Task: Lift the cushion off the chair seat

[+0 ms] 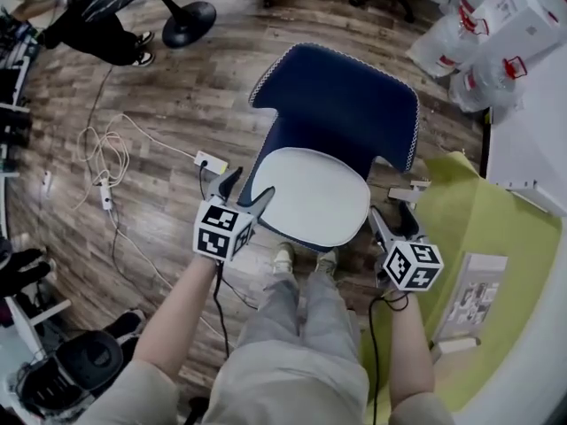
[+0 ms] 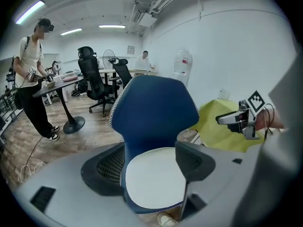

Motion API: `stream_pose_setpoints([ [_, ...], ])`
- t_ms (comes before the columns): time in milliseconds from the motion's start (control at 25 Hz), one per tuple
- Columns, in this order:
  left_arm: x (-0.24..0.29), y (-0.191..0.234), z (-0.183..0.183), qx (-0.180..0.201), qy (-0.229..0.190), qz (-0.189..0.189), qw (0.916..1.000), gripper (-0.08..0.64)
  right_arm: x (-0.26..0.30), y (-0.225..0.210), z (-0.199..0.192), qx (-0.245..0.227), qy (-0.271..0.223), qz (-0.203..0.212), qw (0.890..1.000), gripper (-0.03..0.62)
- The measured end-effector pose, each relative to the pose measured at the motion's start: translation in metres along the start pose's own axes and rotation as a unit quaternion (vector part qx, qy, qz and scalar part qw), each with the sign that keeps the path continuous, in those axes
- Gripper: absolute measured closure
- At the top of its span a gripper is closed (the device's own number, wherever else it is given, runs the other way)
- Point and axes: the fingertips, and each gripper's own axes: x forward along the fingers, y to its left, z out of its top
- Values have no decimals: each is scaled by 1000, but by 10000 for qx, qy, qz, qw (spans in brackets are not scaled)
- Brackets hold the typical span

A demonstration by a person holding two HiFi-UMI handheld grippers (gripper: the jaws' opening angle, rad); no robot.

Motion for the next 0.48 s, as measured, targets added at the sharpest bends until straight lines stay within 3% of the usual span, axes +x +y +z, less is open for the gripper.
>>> stream_pose_setpoints([
  [280,71,21,-67,-252,543,16,9982,233,53,-21,-53,32,114,89,9999,250],
  [480,111,37,-125,-676,962,90,9930,233,83,-41,-98,253,280,40,9993,229],
])
